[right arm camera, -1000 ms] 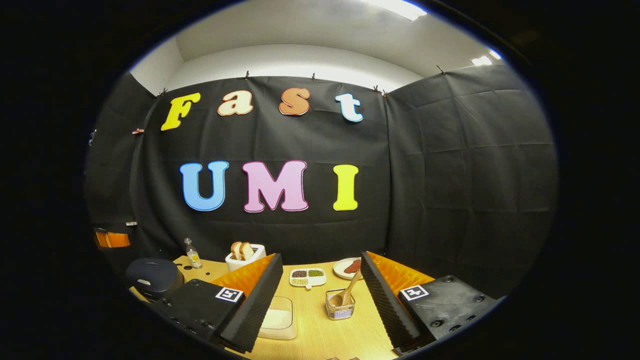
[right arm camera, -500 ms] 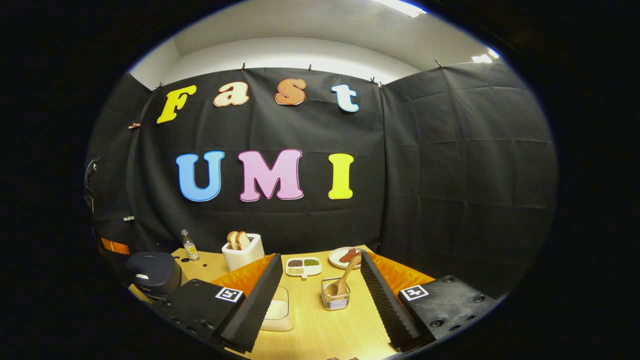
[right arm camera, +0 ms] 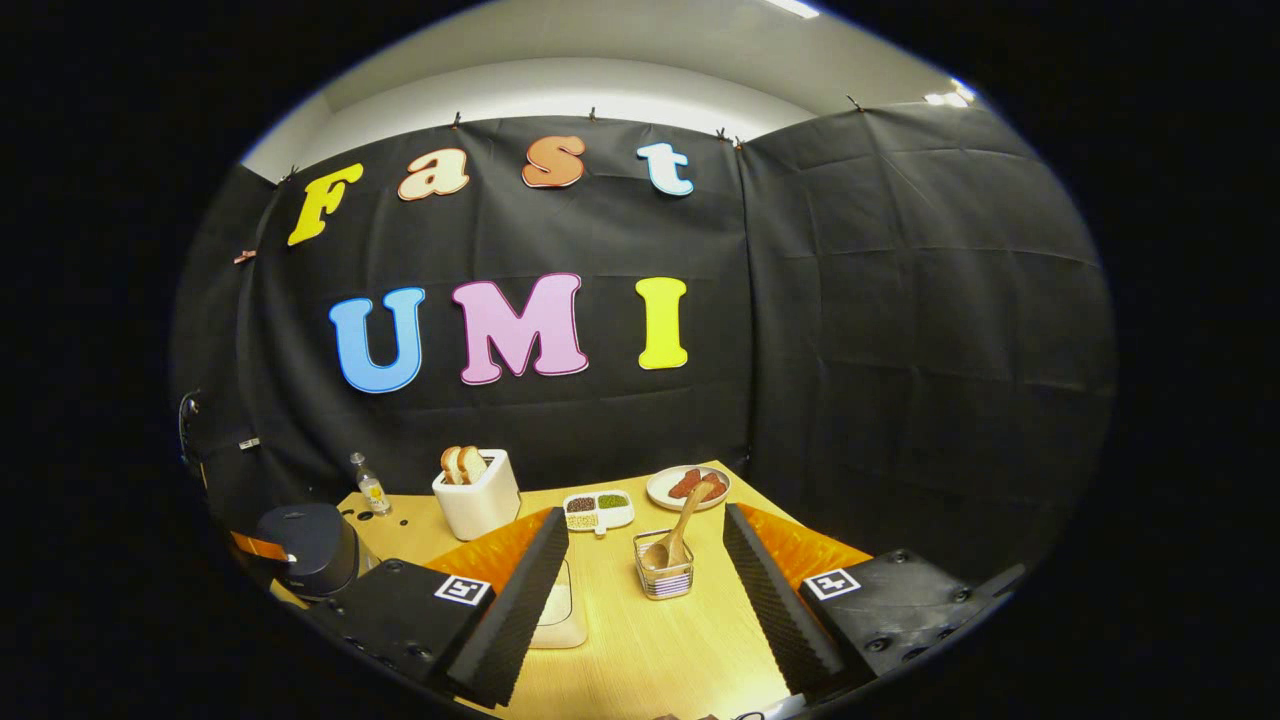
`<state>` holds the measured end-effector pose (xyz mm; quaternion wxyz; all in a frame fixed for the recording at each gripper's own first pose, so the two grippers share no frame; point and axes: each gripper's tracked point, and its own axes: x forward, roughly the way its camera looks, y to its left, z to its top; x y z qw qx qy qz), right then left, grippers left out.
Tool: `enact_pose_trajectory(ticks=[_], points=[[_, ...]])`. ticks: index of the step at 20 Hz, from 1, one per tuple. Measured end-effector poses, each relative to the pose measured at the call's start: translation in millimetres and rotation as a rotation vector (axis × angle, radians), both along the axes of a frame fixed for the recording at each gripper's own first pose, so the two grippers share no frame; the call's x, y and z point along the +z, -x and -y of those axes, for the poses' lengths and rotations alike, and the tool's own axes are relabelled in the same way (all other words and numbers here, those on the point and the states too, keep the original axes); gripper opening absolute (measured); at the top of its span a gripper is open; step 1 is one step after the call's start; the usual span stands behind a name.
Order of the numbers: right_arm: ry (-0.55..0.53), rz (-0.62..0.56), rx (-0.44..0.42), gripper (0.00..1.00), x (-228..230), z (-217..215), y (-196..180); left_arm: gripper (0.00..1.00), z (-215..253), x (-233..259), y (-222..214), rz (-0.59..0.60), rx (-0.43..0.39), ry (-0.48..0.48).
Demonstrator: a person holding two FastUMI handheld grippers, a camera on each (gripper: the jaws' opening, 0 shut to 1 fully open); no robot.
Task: Close the left gripper, press the button to open the rice cooker; take a wooden spoon from the chopstick holder with the right hand, scoop a spoonful of rice and pour it into the rice cooker, then put the wooden spoon back into the chopstick holder.
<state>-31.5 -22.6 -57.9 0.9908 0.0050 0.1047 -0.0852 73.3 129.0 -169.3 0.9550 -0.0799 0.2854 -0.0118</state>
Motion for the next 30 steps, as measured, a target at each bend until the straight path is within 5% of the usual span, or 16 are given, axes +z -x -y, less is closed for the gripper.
enact_pose_trajectory(ticks=[11,13,18,24,26,29,30], points=[[0.004,-0.061,0.081,0.98,-13.3,-16.4,-15.5,0.06,-0.3,-1.2,2.8,0.036,0.01,-0.02],[0.009,-0.071,0.094,0.98,-17.3,-12.1,-22.9,0.04,-5.3,11.6,7.7,0.069,0.053,-0.038],[-0.043,-0.079,0.122,0.98,-22.1,-4.4,-50.9,0.06,-13.2,135.7,7.6,0.408,0.215,-0.127],[-0.074,-0.089,0.135,0.98,-33.6,21.0,-90.6,0.1,16.4,140.0,15.6,0.397,0.272,-0.143],[-0.098,-0.122,0.125,0.98,-47.2,31.2,-102.2,0.32,32.0,142.6,18.5,0.406,0.265,-0.128],[-0.104,-0.203,0.111,0.98,-78.0,49.3,-115.9,0.99,54.0,139.3,22.9,0.407,0.258,-0.15],[-0.102,-0.224,0.106,0.98,-87.2,56.6,-121.4,0.97,58.7,142.1,25.2,0.41,0.262,-0.164]])
